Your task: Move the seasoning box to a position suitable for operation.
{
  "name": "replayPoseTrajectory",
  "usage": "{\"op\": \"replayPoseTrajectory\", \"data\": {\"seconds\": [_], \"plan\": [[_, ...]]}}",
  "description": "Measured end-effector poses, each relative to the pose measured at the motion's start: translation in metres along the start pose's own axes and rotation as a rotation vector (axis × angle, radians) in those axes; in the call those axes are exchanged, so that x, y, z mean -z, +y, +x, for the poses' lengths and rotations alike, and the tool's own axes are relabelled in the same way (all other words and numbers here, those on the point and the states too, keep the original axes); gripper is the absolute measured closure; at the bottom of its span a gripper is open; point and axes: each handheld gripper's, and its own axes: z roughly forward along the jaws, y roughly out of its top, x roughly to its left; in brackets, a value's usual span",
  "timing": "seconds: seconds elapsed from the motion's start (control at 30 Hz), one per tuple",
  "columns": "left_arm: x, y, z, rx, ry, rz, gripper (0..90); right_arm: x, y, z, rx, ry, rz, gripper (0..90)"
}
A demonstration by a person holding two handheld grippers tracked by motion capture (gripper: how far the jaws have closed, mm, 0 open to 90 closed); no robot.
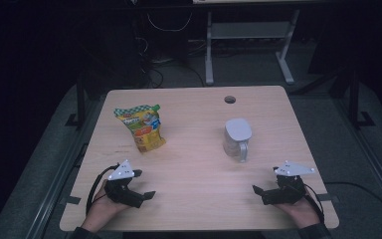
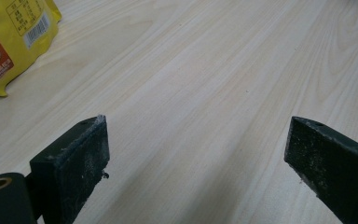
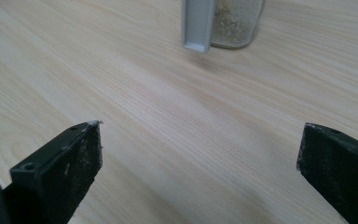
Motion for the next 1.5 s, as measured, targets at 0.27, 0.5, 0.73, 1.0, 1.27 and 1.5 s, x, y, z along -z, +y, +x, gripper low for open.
{"op": "replayPoseTrajectory", "data": {"seconds": [0.27,0.5,0.73,1.0,1.27,1.5], "plan": [[-0.002,0.001,0.0,0.012,-0.007,0.004,5.9,0.001,0.003,0.0,0.001,-0.008,-0.005,3.9],[-0.006,0.001,-0.001,0.016,-0.008,0.017,6.0,0.004,0.009,-0.002,-0.023,0.007,-0.039,14.7],[-0.001,-0.002,-0.002,0.012,-0.009,0.011,6.5,-0.006,0.029,0.004,-0.057,0.022,-0.06,24.3],[0.001,-0.001,-0.003,0.018,-0.011,0.001,8.2,-0.016,0.045,0.004,-0.064,-0.003,-0.081,29.6],[-0.001,-0.002,-0.004,0.019,-0.015,0.013,8.2,-0.026,0.056,-0.001,-0.077,-0.015,-0.088,31.5],[-0.002,-0.002,-0.004,0.02,-0.014,0.014,8.3,-0.035,0.066,0.001,-0.093,-0.029,-0.097,37.1]]}}
